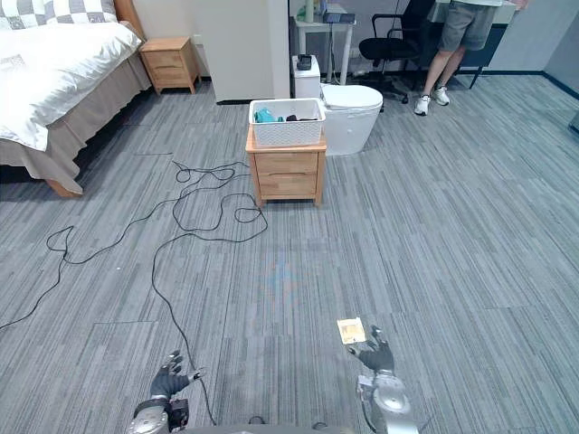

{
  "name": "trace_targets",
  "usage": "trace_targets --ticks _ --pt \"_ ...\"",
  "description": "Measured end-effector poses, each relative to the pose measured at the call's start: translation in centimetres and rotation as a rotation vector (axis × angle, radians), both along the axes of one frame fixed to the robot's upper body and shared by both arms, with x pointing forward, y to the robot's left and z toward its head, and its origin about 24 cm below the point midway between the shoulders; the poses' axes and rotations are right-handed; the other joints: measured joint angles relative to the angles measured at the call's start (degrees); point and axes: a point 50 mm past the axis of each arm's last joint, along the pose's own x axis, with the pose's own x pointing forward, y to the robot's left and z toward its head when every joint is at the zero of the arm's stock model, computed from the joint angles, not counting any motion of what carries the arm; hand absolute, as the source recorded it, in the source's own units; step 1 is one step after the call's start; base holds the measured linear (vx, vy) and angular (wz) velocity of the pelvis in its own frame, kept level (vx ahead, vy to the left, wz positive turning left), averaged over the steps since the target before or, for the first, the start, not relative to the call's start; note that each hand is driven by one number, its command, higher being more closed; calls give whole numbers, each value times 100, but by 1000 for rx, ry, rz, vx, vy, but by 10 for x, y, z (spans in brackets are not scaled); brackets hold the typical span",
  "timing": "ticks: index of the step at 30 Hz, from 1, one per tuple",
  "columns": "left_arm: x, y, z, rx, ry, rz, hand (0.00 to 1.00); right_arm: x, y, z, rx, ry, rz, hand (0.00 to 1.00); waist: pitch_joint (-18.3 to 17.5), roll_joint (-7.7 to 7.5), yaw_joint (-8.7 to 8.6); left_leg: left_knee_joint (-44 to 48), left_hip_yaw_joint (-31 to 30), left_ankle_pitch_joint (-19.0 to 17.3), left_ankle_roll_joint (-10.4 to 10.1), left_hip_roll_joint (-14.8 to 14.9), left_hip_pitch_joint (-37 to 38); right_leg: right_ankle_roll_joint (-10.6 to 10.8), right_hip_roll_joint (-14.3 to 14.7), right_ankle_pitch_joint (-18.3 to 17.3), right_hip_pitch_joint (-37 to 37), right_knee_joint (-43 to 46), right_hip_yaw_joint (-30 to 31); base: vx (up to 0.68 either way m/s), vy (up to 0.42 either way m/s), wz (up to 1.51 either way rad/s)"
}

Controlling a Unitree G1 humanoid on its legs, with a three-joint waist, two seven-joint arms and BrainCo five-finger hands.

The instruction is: Pick up the laundry basket with both hands and put the clothes into the washing machine.

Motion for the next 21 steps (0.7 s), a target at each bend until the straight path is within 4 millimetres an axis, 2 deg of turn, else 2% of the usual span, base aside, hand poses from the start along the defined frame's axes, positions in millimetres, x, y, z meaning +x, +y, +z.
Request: trace_targets --ticks 3,8,15,21 --pt "0 2 0 5 1 -1 0 -2 -5 -1 -33 21 23 0 0 -13 -54 30 -14 0 0 4 27 -16 11 16 40 19 -36 102 -15 8" --pt "-2 1 -1 -1 12 -2 0 7 -3 1 -89 32 97 0 0 -20 -73 31 -8 -1 -5 23 61 -12 20 13 69 20 -29 51 -27 -3" --pt "-4 -5 -4 -23 16 0 0 6 -5 -1 -88 50 84 0 24 -21 -72 24 -31 -26 -44 26 68 119 6 -71 56 122 -89 -38 -17 5" --pt "-5 -12 -6 -50 19 -12 0 8 -3 0 -87 42 94 0 75 -43 -62 -6 25 -28 -36 -17 -52 116 -39 -113 -97 105 -28 -85 -3 -6"
